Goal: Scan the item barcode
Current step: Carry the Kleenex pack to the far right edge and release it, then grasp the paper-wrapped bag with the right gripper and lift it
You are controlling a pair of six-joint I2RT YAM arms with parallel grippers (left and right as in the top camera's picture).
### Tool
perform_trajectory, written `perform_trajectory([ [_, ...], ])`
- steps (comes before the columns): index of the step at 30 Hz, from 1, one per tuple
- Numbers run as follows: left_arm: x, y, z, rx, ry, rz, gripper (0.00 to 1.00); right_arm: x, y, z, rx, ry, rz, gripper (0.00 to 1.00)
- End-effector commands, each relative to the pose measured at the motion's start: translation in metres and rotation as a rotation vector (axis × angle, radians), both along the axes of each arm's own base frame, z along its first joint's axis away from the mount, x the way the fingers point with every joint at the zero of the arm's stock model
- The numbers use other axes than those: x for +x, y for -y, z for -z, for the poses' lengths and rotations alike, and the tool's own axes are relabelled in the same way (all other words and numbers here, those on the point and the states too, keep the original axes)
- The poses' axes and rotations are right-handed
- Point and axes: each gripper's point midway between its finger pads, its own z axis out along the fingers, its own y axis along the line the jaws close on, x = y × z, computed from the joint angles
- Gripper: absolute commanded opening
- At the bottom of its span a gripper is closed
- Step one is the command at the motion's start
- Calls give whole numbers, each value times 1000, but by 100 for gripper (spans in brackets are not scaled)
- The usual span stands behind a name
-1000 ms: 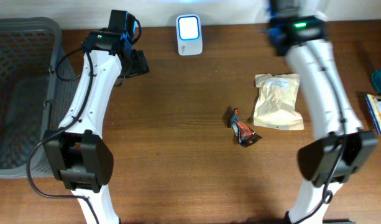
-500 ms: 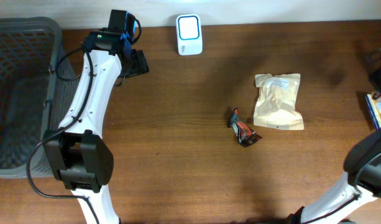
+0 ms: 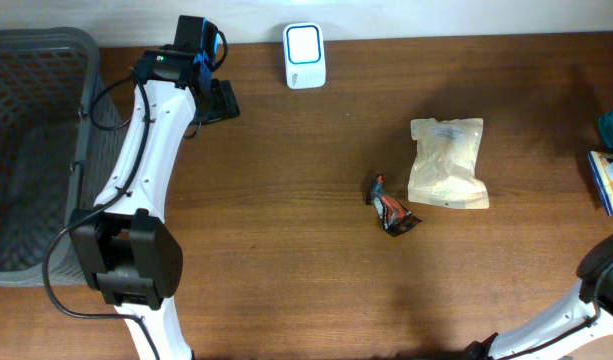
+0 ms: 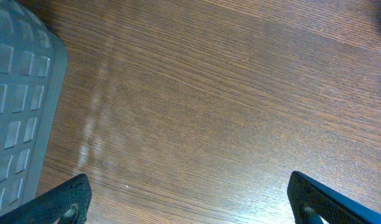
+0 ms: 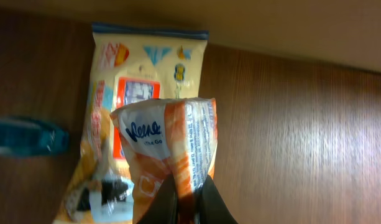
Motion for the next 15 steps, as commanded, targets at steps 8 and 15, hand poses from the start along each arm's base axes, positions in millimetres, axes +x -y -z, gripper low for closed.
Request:
perform_trajectory([
  [8,0,2,7,2,-16,-8,99,12,-3,48,69,1,-23,77],
  [15,0,2,7,2,-16,-7,99,-1,-17,27,96,-16,-25,99],
])
